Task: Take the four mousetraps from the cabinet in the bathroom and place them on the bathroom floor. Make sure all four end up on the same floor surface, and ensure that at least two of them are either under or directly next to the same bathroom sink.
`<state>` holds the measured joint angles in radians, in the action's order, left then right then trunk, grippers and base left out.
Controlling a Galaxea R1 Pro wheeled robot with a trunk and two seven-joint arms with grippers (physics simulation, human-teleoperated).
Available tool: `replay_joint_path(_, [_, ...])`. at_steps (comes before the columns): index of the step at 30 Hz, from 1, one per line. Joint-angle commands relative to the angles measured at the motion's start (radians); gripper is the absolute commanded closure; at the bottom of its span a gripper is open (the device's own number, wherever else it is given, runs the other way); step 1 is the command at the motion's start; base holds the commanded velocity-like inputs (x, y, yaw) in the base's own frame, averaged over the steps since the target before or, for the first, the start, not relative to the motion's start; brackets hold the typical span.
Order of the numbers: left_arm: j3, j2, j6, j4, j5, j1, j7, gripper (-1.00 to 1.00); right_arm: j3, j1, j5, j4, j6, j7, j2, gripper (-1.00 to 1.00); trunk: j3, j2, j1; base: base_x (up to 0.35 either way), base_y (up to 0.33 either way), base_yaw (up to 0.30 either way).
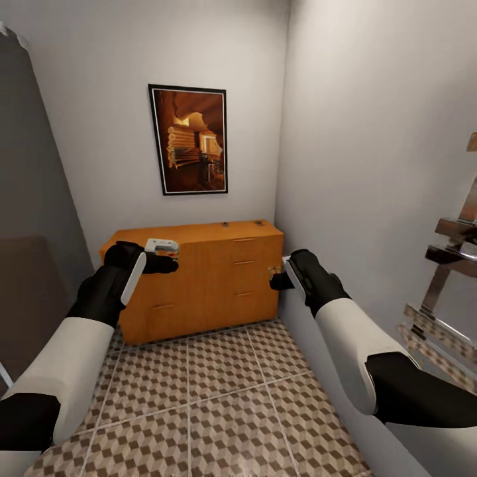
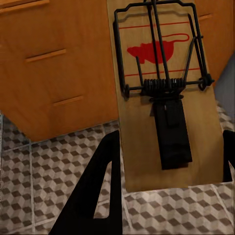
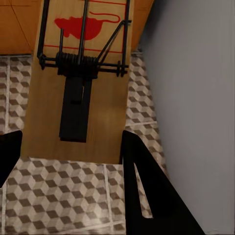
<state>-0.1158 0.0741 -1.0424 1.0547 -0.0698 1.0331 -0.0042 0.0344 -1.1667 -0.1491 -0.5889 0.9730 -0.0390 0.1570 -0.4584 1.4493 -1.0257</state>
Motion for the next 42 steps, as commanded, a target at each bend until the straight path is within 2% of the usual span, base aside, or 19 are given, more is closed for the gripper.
replay_joint_path(1, [-0.002,0.001,-0.004,0.001,-0.005,0.001,0.003,1.0,0.002,-0.001,0.004,0.003,0.004,-0.005,0.0,1.0,-0.001,0.001,0.001,-0.347,0.0,0.0])
replay_joint_path(6, [-0.002,0.001,-0.004,-0.013,-0.007,0.001,0.003,1.0,0.002,0.007,0.0,0.011,0.01,-0.011,-0.003,1.0,-0.001,0.001,0.001,-0.347,0.0,0.0])
replay_joint_path(15, [-0.002,0.0,0.008,-0.174,-0.012,0.001,0.001,1.0,0.003,0.07,-0.007,0.01,0.002,-0.012,-0.007,1.0,-0.001,0.001,0.001,-0.346,0.0,0.0])
replay_joint_path(20, [-0.002,-0.006,0.041,-0.31,-0.013,0.001,0.003,1.0,0.002,0.127,-0.001,0.015,-0.054,-0.017,-0.008,1.0,-0.001,0.001,0.001,-0.347,0.0,0.0])
replay_joint_path(22, [-0.002,-0.007,0.131,-0.426,-0.015,0.001,0.004,1.0,0.002,0.17,-0.002,0.029,-0.106,-0.021,-0.01,1.0,-0.001,0.001,0.001,-0.348,0.0,0.0])
replay_joint_path(25, [-0.002,-0.006,0.251,-0.578,-0.018,0.0,0.004,1.0,0.002,0.2,-0.002,0.065,-0.143,-0.036,-0.011,1.0,-0.001,0.001,0.001,-0.348,0.0,0.0])
replay_joint_path(26, [-0.001,-0.006,0.309,-0.662,-0.023,0.001,0.004,1.0,0.002,0.212,-0.003,0.095,-0.16,-0.047,-0.011,1.0,-0.001,0.001,0.001,-0.348,0.0,0.0])
replay_joint_path(28, [-0.001,-0.006,0.367,-0.747,-0.032,0.001,0.004,1.0,0.002,0.224,-0.004,0.131,-0.181,-0.056,-0.012,1.0,-0.001,0.001,0.001,-0.348,0.0,0.0])
replay_joint_path(29, [-0.001,-0.006,0.427,-0.829,-0.046,0.001,0.004,1.0,0.002,0.237,-0.005,0.172,-0.213,-0.062,-0.012,1.0,-0.001,0.001,0.001,-0.348,0.0,0.0])
replay_joint_path(30, [-0.001,-0.005,0.457,-0.869,-0.055,0.001,0.003,1.0,0.002,0.244,-0.005,0.193,-0.233,-0.063,-0.012,1.0,-0.001,0.001,0.001,-0.348,0.0,0.0])
replay_joint_path(31, [-0.001,-0.004,0.518,-0.937,-0.076,0.0,0.003,1.0,0.002,0.258,-0.004,0.238,-0.278,-0.066,-0.012,1.0,-0.001,0.001,0.001,-0.348,0.0,0.0])
replay_joint_path(34, [-0.001,0.001,0.612,-1.006,-0.118,-0.022,0.004,1.0,0.003,0.278,-0.004,0.337,-0.369,-0.069,-0.012,1.0,-0.001,0.001,0.001,-0.348,0.0,0.0])
replay_joint_path(35, [-0.001,0.002,0.642,-1.022,-0.134,-0.053,0.004,1.0,0.004,0.284,-0.006,0.387,-0.409,-0.071,-0.012,1.0,-0.001,0.001,0.001,-0.348,0.0,0.0])
replay_joint_path(37, [-0.001,0.004,0.662,-1.032,-0.147,-0.091,0.004,1.0,0.005,0.286,-0.007,0.435,-0.444,-0.072,-0.012,1.0,-0.001,0.001,0.001,-0.348,0.0,0.0])
replay_joint_path(40, [-0.001,0.008,0.687,-1.044,-0.164,-0.179,0.004,1.0,0.006,0.291,-0.009,0.54,-0.511,-0.076,-0.014,1.0,-0.001,0.001,0.001,-0.348,0.0,0.0])
replay_joint_path(42, [-0.002,0.01,0.693,-1.046,-0.17,-0.204,0.004,1.0,0.006,0.297,-0.009,0.569,-0.533,-0.079,-0.015,1.0,-0.001,0.001,0.001,-0.348,0.0,0.0])
